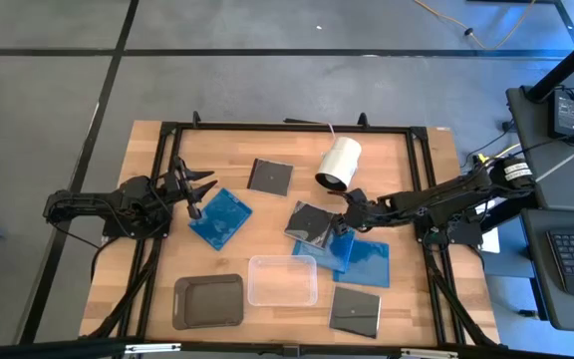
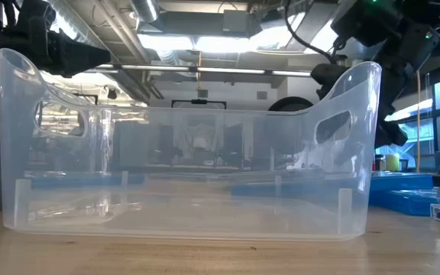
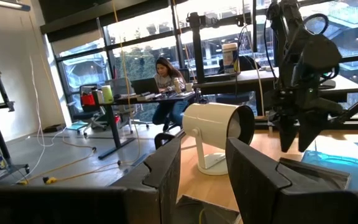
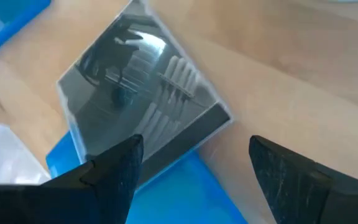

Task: Pick & place jewel cases by type
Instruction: Put the middle black CD case into the transparent bin

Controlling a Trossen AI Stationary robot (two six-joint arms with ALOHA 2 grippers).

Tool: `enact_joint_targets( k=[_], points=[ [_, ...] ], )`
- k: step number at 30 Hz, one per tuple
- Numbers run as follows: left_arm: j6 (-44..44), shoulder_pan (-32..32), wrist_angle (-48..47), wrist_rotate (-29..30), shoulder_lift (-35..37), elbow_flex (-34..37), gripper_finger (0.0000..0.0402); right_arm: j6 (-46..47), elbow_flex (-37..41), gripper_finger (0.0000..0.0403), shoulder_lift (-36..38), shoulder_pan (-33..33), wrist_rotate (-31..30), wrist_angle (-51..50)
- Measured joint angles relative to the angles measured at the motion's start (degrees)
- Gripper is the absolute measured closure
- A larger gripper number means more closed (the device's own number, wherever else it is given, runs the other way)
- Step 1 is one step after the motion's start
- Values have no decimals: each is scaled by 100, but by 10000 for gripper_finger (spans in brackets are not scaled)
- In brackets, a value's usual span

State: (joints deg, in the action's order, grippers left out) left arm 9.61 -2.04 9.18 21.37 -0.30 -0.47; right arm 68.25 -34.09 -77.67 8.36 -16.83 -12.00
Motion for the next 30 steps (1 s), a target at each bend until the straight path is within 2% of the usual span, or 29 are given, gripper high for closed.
enact_joint_targets(
  k=[9,14,17,21,30],
  points=[
    [-1,1,-50,0,-1,0,276,36,234,107,2,-365,223,437],
    [-2,0,-49,0,1,0,276,68,826,107,2,-435,234,1537],
    [-2,2,-49,0,1,0,277,54,1190,107,4,-507,549,2490],
    [-2,2,-49,0,1,-1,276,76,1545,107,4,-593,596,3094],
    [-140,1,-48,0,-1,-1,276,203,1827,107,4,-646,600,3307]
  ],
)
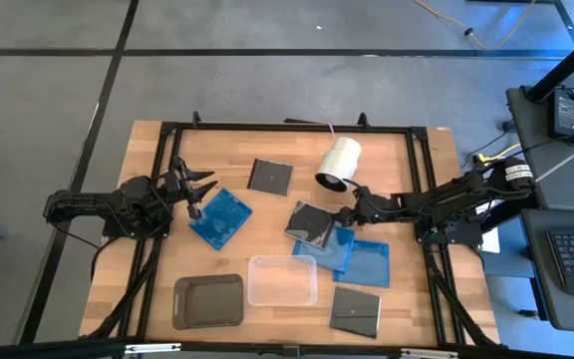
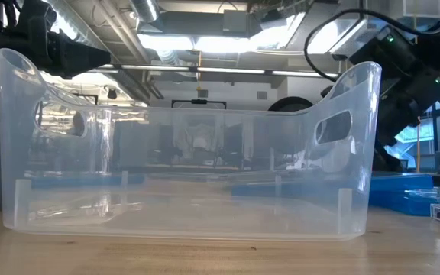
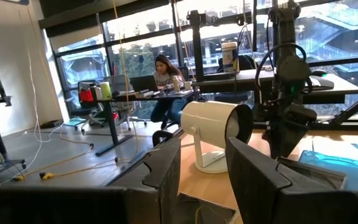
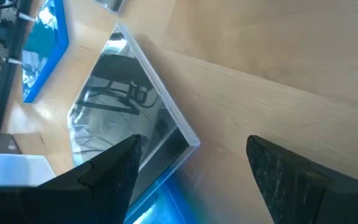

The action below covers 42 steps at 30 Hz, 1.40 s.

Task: Pick & place jewel cases by type
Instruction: Put the middle black CD case into the transparent bin

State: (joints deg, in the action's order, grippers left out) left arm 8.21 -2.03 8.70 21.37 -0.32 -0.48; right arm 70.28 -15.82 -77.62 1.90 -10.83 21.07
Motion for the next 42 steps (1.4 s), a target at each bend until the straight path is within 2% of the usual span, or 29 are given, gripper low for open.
enact_joint_targets(
  k=[14,42],
  points=[
    [-15,0,3,0,1,1,276,-22,31,107,0,-341,304,34],
    [-106,1,3,0,0,-1,276,18,0,107,-1,-335,432,399]
  ],
)
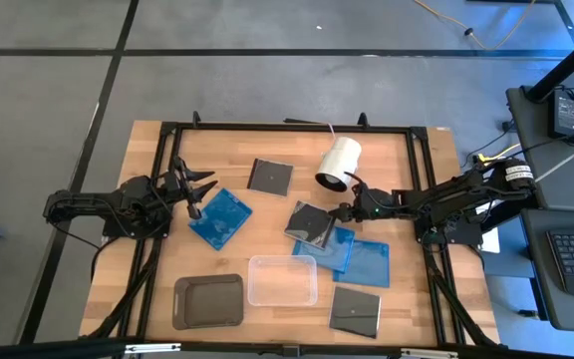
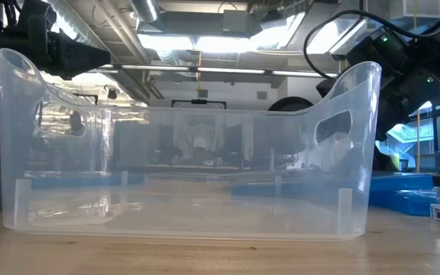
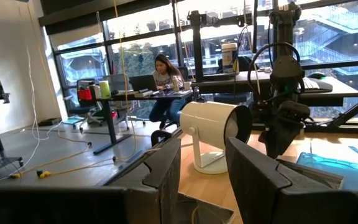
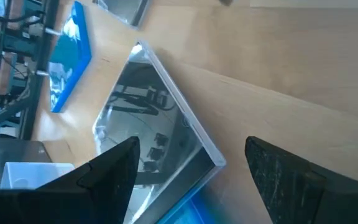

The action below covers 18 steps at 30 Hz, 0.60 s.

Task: Pick & place jewel cases by type
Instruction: Put the middle black CD case into the transparent bin

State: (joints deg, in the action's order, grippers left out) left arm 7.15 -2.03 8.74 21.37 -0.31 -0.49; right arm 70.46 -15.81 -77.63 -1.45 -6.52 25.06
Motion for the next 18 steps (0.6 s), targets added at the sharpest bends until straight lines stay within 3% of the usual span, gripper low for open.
enact_joint_targets(
  k=[18],
  points=[
    [-56,-1,2,-1,1,1,276,-28,-303,107,-668,95,161,145]
  ],
)
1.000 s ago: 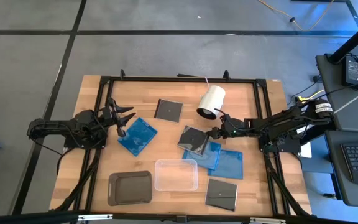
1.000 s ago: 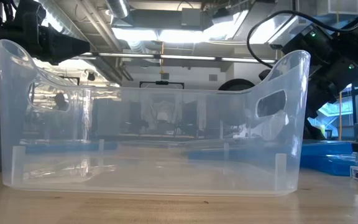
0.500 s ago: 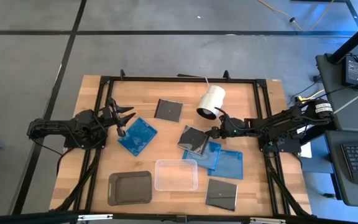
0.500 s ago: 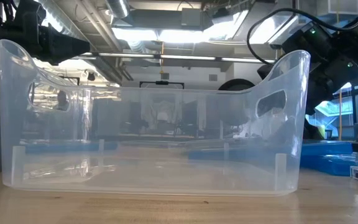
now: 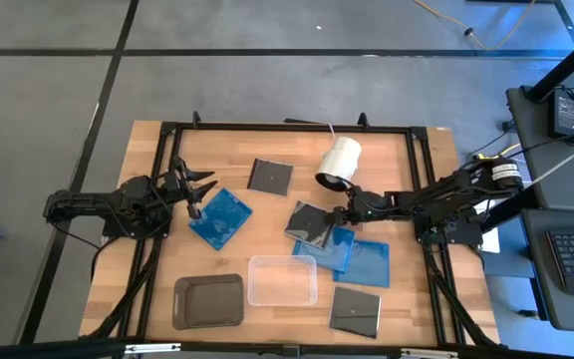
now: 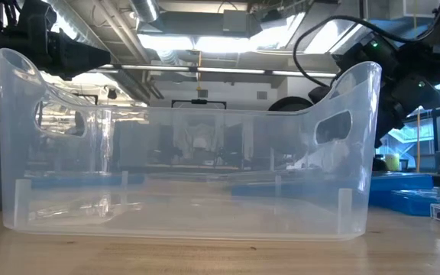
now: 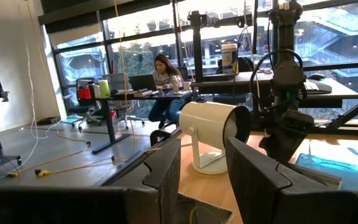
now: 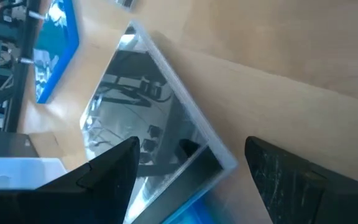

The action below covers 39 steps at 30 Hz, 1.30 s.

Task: Pick & place jewel cases by type
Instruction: Put the middle black CD case into the transparent bin

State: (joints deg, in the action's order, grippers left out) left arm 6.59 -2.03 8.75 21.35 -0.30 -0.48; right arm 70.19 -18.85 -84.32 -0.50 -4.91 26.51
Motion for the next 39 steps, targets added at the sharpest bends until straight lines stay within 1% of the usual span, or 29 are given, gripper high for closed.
enact_joint_targets(
  k=[12,15,22,26,31,34,39],
  points=[
    [2,0,-2,-1,-1,1,276,-22,-18,111,-35,-5,81,-38],
    [0,1,-2,-1,-1,-1,276,-149,-18,132,-35,-6,94,-64],
    [4,-1,-2,-1,0,1,276,-298,-11,210,-28,-8,116,-67],
    [2,0,-2,-1,1,-2,277,-319,-11,243,-26,-15,236,-22],
    [9,-1,-2,1,0,0,277,-339,-11,261,-3,-15,399,18],
    [9,1,-2,-1,-1,-1,276,-506,-11,263,91,-15,510,11],
    [11,1,-2,-1,1,-2,276,-673,-9,264,344,-15,518,27]
  ],
)
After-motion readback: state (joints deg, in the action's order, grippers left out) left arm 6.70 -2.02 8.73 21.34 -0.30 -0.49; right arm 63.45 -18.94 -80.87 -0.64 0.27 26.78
